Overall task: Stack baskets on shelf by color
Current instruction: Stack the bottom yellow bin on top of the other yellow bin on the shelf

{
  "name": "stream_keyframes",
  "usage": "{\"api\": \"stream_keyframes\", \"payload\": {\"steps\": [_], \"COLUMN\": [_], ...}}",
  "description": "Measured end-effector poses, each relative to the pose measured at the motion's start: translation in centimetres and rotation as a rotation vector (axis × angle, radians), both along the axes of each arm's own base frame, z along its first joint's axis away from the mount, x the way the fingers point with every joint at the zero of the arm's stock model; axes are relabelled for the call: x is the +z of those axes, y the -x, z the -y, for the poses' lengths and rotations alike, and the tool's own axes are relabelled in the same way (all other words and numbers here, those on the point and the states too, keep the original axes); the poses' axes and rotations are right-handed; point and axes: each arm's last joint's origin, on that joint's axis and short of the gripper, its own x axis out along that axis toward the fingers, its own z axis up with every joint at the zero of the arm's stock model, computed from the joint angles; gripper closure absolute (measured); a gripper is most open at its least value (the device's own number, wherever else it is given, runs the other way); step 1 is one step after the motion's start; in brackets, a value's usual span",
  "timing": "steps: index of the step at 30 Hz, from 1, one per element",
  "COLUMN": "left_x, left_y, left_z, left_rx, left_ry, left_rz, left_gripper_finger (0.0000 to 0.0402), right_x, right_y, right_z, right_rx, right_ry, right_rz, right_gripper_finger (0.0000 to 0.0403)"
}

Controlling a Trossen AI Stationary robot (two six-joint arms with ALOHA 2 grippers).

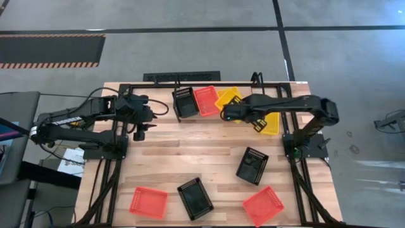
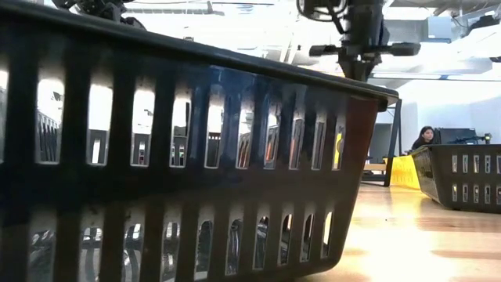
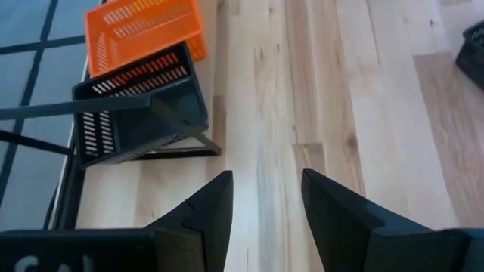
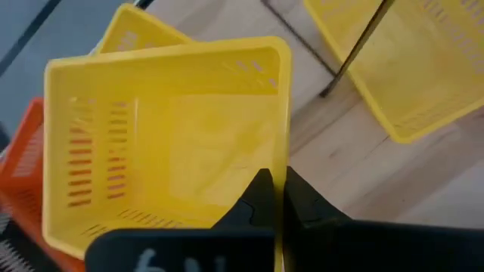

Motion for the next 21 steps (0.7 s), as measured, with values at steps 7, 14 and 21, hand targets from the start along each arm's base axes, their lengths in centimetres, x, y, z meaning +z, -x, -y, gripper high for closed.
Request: {"api": "stream_keyframes", "payload": {"steps": [7,14,21], "left_x": [-0.2,-0.2,-0.2], "left_y": [0.2,0.2,0.2], "left_z": [0.0,0.1,0.1], "left_rx": [-0.021,-0.028,-0.037], "left_ry": [-0.011,-0.004,0.003], "left_rz": [-0.031,-0.032,-0.032], "left_gripper_finger": [0.0255,0.0255,0.0256], "right_x": [0.0,1.0,0.9], "right_y": [-0.2,0.9,0.6], "right_z": [0.4,1.3,2.3], "right_rx": [-0.052,-0.083,-0.070], "right_ry": [0.069,0.113,0.128], "right_rz": [0.024,0.036,0.038], "right_gripper_finger": [0.0399,0.0398,0.0398]}}
